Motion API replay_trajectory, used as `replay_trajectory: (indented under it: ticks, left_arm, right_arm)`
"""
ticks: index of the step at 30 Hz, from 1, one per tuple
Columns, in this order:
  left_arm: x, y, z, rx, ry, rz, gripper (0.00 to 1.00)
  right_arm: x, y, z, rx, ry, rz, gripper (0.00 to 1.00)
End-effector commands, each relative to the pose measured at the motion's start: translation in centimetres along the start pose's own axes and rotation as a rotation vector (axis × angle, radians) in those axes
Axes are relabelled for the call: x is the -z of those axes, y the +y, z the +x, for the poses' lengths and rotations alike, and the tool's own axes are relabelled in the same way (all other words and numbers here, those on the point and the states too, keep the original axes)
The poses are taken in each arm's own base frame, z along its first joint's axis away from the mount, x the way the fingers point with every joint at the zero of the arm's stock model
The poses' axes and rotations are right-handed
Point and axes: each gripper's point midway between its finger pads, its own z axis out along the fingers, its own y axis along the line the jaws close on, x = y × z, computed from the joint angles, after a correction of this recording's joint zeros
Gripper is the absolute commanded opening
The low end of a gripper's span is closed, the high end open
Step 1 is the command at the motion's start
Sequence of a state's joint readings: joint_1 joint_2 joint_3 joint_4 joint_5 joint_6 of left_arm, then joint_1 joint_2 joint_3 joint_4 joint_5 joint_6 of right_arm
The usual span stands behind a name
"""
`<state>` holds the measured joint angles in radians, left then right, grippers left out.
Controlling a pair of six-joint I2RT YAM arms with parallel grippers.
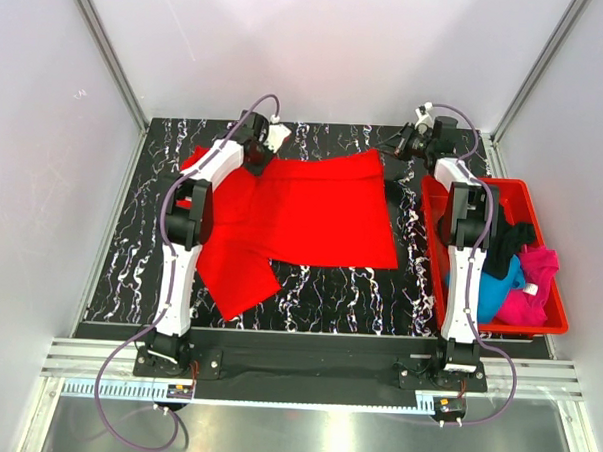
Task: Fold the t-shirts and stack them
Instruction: Fold the tshirt
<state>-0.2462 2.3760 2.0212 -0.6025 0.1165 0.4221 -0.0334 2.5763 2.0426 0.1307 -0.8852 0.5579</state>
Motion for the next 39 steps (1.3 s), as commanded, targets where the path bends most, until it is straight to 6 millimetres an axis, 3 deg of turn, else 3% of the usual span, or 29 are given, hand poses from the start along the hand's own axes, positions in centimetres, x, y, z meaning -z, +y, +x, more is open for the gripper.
replay_trajectory:
  ticks: [1, 13, 23, 29, 30, 36, 37, 39]
  left_arm:
    - [1.0, 0.0, -1.0, -0.035, -0.032, -0.010, 0.02]
    - [5.3, -0.3, -2.0, -0.033, -0.065, -0.017, 0.00]
    - [6.7, -1.3, -0.7, -0.009, -0.049, 0.000, 0.00]
    - [6.2, -2.5, 1.0, 0.000, 0.004, 0.039, 0.00]
    - [6.0, -2.8, 1.5, 0.000, 0.014, 0.046, 0.00]
    - [5.6, -4.0, 2.4, -0.007, 0.039, 0.090, 0.02]
    - [5.6, -4.1, 2.4, -0.007, 0.041, 0.096, 0.04]
    - [5.8, -4.2, 2.4, -0.001, 0.043, 0.100, 0.21]
  right_arm:
    - [1.1, 4.5, -2.6, 0.092, -0.039, -0.065, 0.00]
    - [2.5, 4.7, -1.3, 0.108, -0.027, -0.015, 0.00]
    - [4.3, 5.7, -0.1, 0.126, 0.009, 0.037, 0.00]
    - [5.7, 4.8, 3.5, 0.093, 0.069, 0.086, 0.00]
    - [6.1, 4.1, 4.9, 0.070, 0.100, 0.107, 0.00]
    - [7.8, 2.2, 8.2, 0.041, 0.175, 0.218, 0.00]
    - [7.9, 2.2, 8.5, 0.038, 0.184, 0.221, 0.00]
    - [8.3, 1.9, 9.3, 0.024, 0.225, 0.240, 0.01]
